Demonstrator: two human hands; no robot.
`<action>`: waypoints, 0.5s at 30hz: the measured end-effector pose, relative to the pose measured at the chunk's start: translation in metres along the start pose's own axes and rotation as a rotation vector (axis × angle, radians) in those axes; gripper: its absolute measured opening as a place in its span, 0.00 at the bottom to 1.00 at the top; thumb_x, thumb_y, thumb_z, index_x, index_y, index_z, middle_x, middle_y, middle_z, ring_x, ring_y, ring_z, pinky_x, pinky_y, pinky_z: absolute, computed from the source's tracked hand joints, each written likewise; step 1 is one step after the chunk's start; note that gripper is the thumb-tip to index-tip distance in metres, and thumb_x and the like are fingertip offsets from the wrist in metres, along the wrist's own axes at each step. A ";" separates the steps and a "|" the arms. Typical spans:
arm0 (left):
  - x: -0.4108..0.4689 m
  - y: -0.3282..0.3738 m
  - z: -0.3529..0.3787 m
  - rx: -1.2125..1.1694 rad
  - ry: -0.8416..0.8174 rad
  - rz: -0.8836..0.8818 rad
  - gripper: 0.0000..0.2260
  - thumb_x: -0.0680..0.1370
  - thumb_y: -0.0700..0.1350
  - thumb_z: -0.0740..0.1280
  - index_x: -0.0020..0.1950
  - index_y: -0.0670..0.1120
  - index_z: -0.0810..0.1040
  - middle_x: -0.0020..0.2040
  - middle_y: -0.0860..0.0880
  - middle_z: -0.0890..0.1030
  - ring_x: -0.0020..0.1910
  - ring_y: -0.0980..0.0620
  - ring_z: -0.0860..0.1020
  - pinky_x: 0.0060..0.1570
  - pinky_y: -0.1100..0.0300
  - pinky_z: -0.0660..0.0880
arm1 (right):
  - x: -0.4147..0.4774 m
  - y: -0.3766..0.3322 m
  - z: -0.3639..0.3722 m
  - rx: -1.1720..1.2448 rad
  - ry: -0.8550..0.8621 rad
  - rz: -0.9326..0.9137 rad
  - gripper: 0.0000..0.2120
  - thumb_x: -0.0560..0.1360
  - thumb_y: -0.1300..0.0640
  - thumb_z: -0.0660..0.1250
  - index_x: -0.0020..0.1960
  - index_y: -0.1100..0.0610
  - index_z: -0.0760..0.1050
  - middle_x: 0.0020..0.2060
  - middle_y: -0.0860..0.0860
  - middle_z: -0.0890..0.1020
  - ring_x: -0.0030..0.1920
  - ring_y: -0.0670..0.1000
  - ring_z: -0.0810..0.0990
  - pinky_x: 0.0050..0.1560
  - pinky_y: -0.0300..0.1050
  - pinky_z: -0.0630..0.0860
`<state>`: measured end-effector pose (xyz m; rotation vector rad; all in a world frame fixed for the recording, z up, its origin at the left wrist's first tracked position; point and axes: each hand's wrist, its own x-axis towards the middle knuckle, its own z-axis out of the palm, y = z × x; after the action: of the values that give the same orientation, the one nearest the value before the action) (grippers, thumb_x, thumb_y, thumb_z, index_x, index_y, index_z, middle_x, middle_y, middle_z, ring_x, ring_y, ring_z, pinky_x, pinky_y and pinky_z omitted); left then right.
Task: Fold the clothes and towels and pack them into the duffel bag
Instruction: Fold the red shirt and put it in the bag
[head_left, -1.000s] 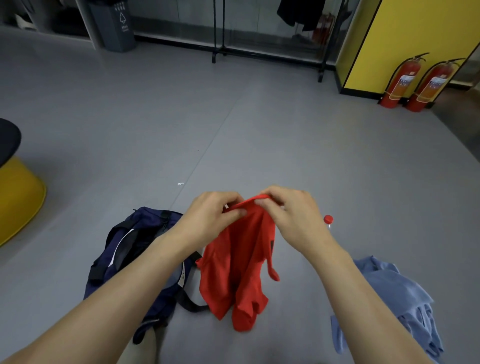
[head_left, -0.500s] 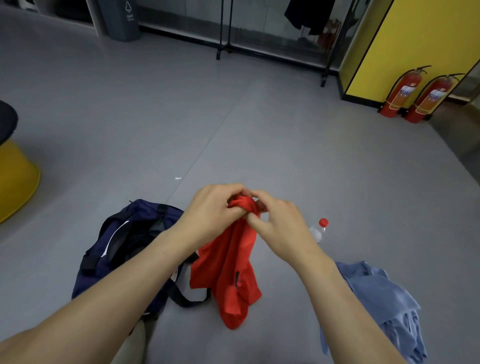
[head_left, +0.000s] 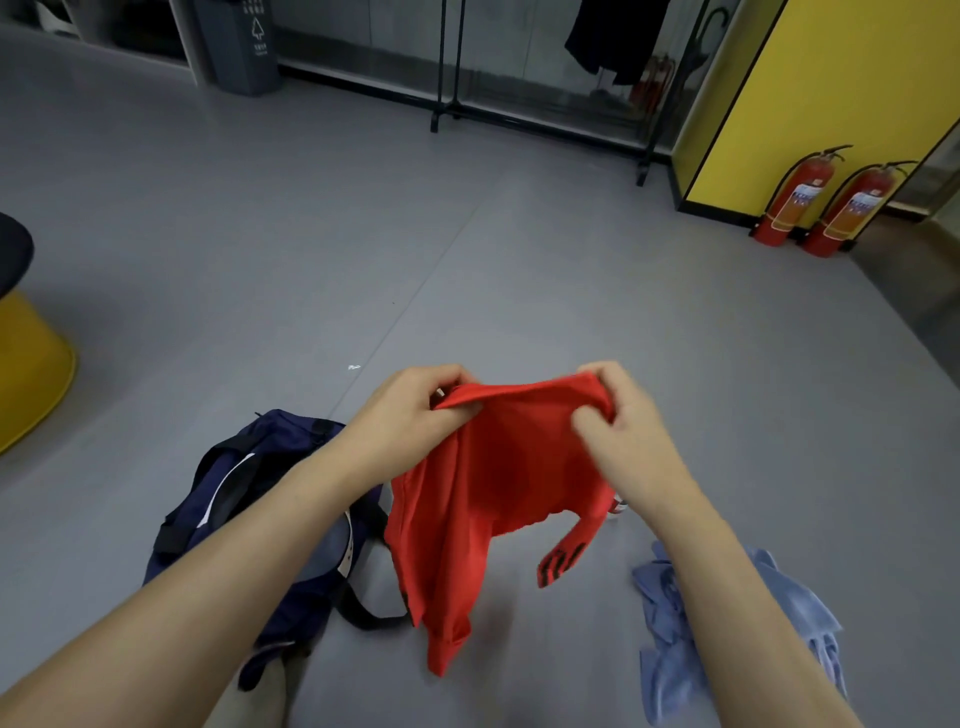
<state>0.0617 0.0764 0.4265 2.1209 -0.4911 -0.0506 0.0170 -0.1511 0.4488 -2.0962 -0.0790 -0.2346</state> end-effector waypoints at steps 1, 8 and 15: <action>0.000 0.001 0.001 -0.004 -0.003 -0.005 0.06 0.77 0.54 0.65 0.47 0.55 0.81 0.41 0.55 0.83 0.42 0.53 0.81 0.47 0.50 0.79 | -0.004 0.003 0.006 -0.086 -0.110 0.007 0.10 0.70 0.55 0.63 0.51 0.46 0.74 0.37 0.43 0.79 0.36 0.42 0.75 0.40 0.38 0.72; 0.003 -0.007 -0.011 0.168 -0.010 -0.025 0.02 0.78 0.50 0.71 0.49 0.56 0.83 0.42 0.60 0.83 0.41 0.58 0.80 0.48 0.57 0.76 | -0.003 -0.002 0.000 -0.297 0.080 -0.160 0.10 0.72 0.59 0.63 0.46 0.50 0.81 0.35 0.41 0.82 0.38 0.45 0.77 0.42 0.44 0.72; -0.008 0.005 -0.040 0.230 0.253 -0.018 0.06 0.80 0.49 0.68 0.43 0.57 0.78 0.37 0.57 0.81 0.39 0.58 0.79 0.44 0.54 0.75 | 0.001 -0.026 -0.050 -0.433 0.206 -0.220 0.07 0.73 0.55 0.67 0.46 0.45 0.80 0.33 0.38 0.79 0.38 0.46 0.78 0.40 0.43 0.70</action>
<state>0.0612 0.1084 0.4522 2.3144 -0.3396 0.2727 0.0075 -0.1808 0.4961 -2.4790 -0.1452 -0.6472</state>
